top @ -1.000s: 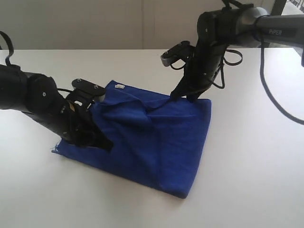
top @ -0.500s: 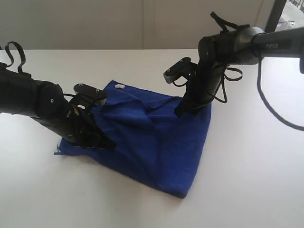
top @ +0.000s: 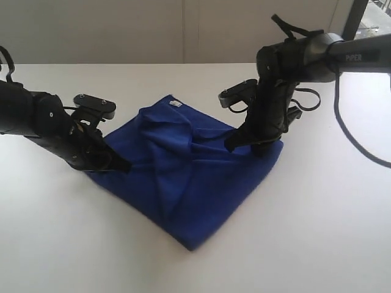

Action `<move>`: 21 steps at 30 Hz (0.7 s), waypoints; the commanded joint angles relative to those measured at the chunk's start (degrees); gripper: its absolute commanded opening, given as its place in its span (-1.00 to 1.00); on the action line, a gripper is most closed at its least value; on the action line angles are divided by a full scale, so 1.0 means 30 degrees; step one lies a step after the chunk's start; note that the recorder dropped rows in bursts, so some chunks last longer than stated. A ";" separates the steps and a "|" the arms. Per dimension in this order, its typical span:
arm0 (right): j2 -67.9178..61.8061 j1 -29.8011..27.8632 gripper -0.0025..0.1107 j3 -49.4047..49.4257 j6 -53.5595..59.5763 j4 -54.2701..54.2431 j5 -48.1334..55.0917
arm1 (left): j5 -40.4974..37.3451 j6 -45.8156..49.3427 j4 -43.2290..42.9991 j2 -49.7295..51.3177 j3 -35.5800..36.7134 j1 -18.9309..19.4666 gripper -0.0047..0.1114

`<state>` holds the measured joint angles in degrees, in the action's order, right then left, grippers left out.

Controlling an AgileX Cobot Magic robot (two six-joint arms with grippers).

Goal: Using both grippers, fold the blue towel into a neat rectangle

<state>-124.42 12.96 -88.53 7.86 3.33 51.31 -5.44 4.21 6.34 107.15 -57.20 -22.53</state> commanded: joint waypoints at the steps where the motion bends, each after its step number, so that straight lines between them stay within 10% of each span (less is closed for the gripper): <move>1: 0.0400 0.0058 -0.96 0.1308 -0.0678 0.0047 0.0710 | -0.0996 0.0320 -0.0443 0.1505 -0.0436 0.0202 -0.92; 21: 0.4149 0.0783 -0.96 0.4657 -0.1543 -0.1597 -0.3615 | -0.5373 0.1588 -0.0352 0.0589 -0.3403 0.0157 -0.92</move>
<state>-113.74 15.24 -74.74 2.60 -1.41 43.18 -15.46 8.96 5.02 111.27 -68.01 -22.06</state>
